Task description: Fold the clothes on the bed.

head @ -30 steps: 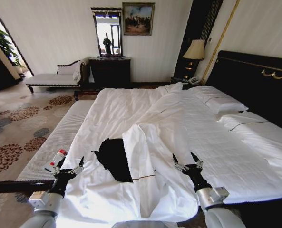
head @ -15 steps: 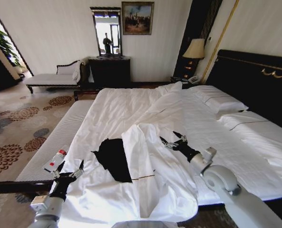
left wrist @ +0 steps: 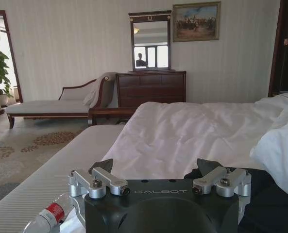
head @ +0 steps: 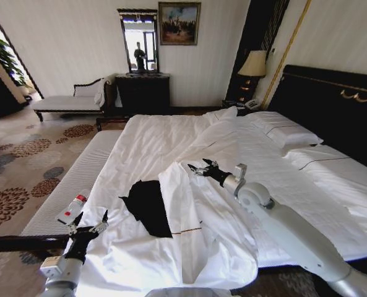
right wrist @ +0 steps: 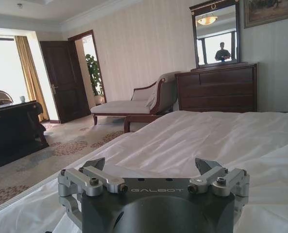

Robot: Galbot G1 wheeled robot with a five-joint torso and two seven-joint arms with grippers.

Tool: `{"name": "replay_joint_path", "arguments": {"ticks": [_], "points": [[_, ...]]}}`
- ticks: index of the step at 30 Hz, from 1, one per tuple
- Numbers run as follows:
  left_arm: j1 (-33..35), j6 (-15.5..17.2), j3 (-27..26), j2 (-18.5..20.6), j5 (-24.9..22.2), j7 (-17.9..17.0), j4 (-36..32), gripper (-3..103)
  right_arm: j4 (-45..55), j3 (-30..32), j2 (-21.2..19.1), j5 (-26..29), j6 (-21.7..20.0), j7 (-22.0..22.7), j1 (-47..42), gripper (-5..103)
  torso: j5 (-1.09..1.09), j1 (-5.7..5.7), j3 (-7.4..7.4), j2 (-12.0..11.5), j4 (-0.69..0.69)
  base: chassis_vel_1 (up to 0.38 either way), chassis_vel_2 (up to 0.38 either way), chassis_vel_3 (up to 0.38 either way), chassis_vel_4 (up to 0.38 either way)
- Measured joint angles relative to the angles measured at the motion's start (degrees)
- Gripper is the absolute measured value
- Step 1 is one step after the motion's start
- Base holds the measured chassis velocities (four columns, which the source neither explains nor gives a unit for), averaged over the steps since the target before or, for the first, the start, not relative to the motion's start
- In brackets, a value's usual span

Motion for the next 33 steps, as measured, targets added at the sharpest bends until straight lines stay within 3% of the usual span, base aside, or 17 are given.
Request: {"name": "replay_joint_path", "arguments": {"ticks": [6,9,15,23,33], "points": [[0.48,-0.11,-0.65,0.12,-0.25,-0.03,-0.59,98,-3.42,-2.06,1.14,6.46,-1.12,0.03,2.41,100,0.02,0.0,0.0,0.0,-0.01,0.0,0.0,0.0,0.0],[0.62,-0.2,-0.99,0.29,-0.63,-0.11,-0.88,98,-3.52,-0.44,1.51,15.19,-3.56,1.77,1.13,100,0.02,0.0,0.0,0.01,-0.01,0.0,0.0,0.0,0.0],[0.66,-0.23,-0.97,0.64,-0.82,-0.17,-0.95,97,-1.94,1.58,0.65,18.73,-5.34,2.25,-0.51,100,0.03,0.0,0.0,0.0,-0.02,0.0,0.0,0.0,0.0],[0.36,-0.24,-0.34,1.1,-0.83,-0.23,-0.95,97,1.19,-0.33,0.37,17.98,-6.23,2.64,-0.48,100,0.01,-0.01,-0.01,0.01,-0.02,0.0,0.0,0.0,0.0],[0.7,-0.94,-2.17,1.31,-2.67,-0.26,-0.54,97,-0.95,-5.92,3.27,14.26,-6.2,3.54,3.2,100,0.01,-0.01,-0.01,0.01,0.0,0.0,0.0,0.0,0.0]]}}
